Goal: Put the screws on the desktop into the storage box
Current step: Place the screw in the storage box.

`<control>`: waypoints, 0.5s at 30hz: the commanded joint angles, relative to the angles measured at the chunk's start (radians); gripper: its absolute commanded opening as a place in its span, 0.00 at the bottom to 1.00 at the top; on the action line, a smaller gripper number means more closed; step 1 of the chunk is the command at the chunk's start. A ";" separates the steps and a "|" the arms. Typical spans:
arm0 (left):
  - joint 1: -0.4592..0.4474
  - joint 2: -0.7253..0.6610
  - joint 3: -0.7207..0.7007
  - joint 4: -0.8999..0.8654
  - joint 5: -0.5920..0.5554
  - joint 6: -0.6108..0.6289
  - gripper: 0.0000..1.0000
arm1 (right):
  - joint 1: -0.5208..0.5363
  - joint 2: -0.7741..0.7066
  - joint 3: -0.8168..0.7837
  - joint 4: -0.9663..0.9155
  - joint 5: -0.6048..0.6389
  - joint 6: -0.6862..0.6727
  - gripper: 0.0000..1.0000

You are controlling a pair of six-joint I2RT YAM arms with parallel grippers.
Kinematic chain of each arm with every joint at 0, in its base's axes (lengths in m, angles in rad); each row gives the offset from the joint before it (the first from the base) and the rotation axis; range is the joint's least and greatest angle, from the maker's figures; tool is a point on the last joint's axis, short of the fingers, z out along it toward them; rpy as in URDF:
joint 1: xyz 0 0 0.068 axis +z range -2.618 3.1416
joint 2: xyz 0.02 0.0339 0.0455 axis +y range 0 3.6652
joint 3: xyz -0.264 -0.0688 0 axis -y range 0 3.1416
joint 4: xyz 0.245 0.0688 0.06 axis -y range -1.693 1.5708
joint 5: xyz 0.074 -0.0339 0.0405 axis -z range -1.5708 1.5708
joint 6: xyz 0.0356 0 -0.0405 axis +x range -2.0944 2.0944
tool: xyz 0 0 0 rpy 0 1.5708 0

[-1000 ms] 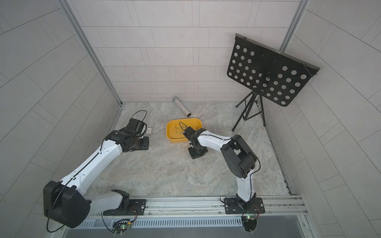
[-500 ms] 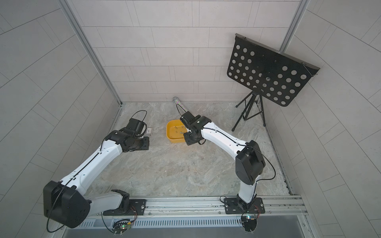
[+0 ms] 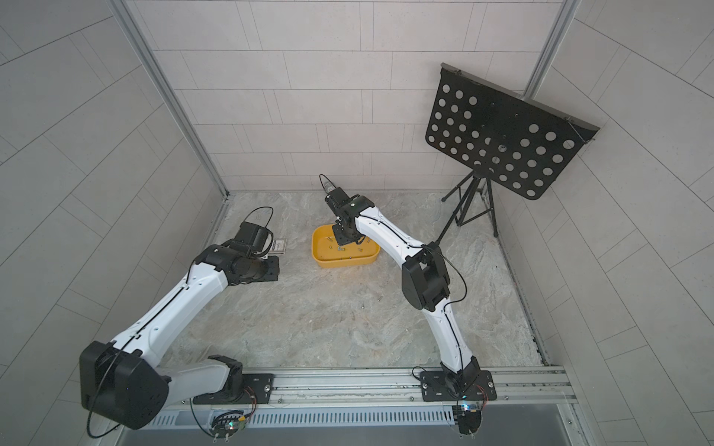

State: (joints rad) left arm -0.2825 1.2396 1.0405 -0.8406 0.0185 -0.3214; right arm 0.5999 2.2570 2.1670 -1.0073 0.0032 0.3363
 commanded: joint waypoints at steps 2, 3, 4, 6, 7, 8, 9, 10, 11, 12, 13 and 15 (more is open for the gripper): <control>0.010 -0.019 -0.011 0.008 0.013 0.004 0.49 | -0.032 0.062 0.072 -0.066 0.015 -0.007 0.00; 0.012 -0.019 -0.010 0.008 0.016 0.004 0.49 | -0.039 0.075 0.076 -0.068 0.015 -0.006 0.00; 0.014 -0.020 -0.011 0.008 0.018 0.004 0.49 | -0.048 0.089 0.080 -0.068 0.014 -0.004 0.00; 0.015 -0.018 -0.011 0.008 0.021 0.005 0.49 | -0.062 0.110 0.083 -0.068 0.014 0.002 0.00; 0.015 -0.018 -0.011 0.008 0.021 0.005 0.49 | -0.071 0.121 0.084 -0.069 0.014 0.008 0.00; 0.015 -0.017 -0.011 0.008 0.022 0.005 0.49 | -0.081 0.131 0.086 -0.072 0.014 0.016 0.00; 0.016 -0.017 -0.011 0.008 0.023 0.005 0.49 | -0.086 0.139 0.088 -0.075 0.011 0.020 0.00; 0.017 -0.016 -0.011 0.008 0.024 0.005 0.49 | -0.092 0.148 0.089 -0.074 0.006 0.021 0.00; 0.017 -0.016 -0.011 0.009 0.024 0.007 0.49 | -0.096 0.158 0.092 -0.076 0.002 0.021 0.00; 0.019 -0.017 -0.010 0.010 0.026 0.006 0.49 | -0.098 0.164 0.094 -0.076 0.000 0.021 0.00; 0.018 -0.017 -0.011 0.009 0.026 0.007 0.49 | -0.100 0.171 0.096 -0.076 0.001 0.021 0.00; 0.019 -0.015 -0.011 0.010 0.030 0.008 0.49 | -0.101 0.186 0.102 -0.081 -0.002 0.020 0.00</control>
State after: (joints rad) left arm -0.2703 1.2377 1.0389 -0.8345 0.0433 -0.3210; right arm 0.4950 2.4222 2.2429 -1.0531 0.0021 0.3450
